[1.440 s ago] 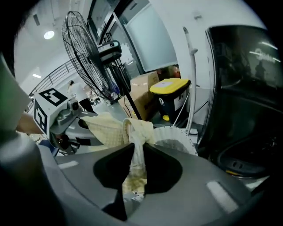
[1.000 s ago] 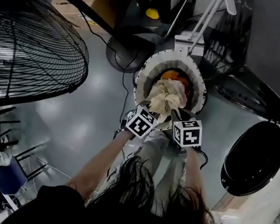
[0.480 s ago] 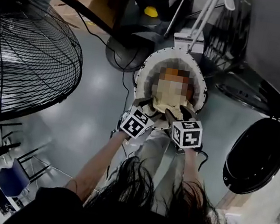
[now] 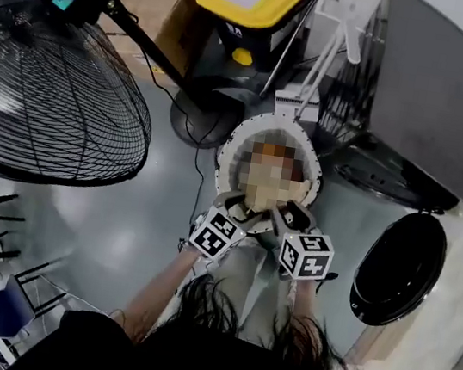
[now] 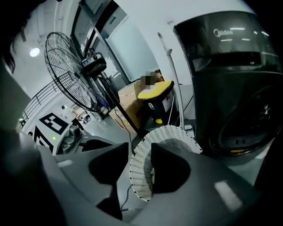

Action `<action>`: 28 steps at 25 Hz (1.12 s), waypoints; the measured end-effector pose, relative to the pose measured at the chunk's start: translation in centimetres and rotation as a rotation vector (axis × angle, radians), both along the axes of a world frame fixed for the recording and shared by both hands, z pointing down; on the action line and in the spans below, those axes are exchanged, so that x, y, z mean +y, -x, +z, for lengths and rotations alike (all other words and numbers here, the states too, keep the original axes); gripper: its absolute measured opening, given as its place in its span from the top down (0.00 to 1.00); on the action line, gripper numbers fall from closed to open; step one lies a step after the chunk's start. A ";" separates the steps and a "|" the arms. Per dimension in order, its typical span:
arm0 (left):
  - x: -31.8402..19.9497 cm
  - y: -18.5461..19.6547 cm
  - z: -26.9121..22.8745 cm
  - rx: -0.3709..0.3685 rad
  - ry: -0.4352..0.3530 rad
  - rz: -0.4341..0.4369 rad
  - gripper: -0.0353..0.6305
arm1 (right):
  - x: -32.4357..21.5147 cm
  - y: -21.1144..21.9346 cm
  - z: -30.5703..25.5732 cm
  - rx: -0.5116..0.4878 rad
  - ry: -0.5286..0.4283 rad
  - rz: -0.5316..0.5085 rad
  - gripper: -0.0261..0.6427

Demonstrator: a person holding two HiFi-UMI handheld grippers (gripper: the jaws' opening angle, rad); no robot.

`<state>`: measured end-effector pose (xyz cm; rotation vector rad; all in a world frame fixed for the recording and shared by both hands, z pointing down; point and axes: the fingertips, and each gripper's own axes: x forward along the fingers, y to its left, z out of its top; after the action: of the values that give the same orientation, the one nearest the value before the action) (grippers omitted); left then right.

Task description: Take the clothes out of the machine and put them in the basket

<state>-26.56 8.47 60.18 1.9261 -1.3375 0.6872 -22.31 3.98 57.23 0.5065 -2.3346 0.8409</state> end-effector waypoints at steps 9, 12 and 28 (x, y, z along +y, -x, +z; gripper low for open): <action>0.5 -1.3 -9.9 -0.005 -0.171 0.061 0.68 | 2.7 -1.8 -10.3 -0.085 -0.066 -0.040 0.76; 1.0 -1.2 -12.9 -0.028 -0.225 0.059 0.76 | 3.8 -2.4 -13.3 -0.137 -0.042 -0.042 0.77; 7.2 -9.8 -24.4 -0.057 -0.377 -0.164 0.82 | 7.2 -13.9 -24.8 -0.292 -0.174 -0.129 0.84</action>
<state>-16.80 15.70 35.77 2.0642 -1.7374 0.4335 -8.44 11.23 32.40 0.3156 -2.6922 0.6917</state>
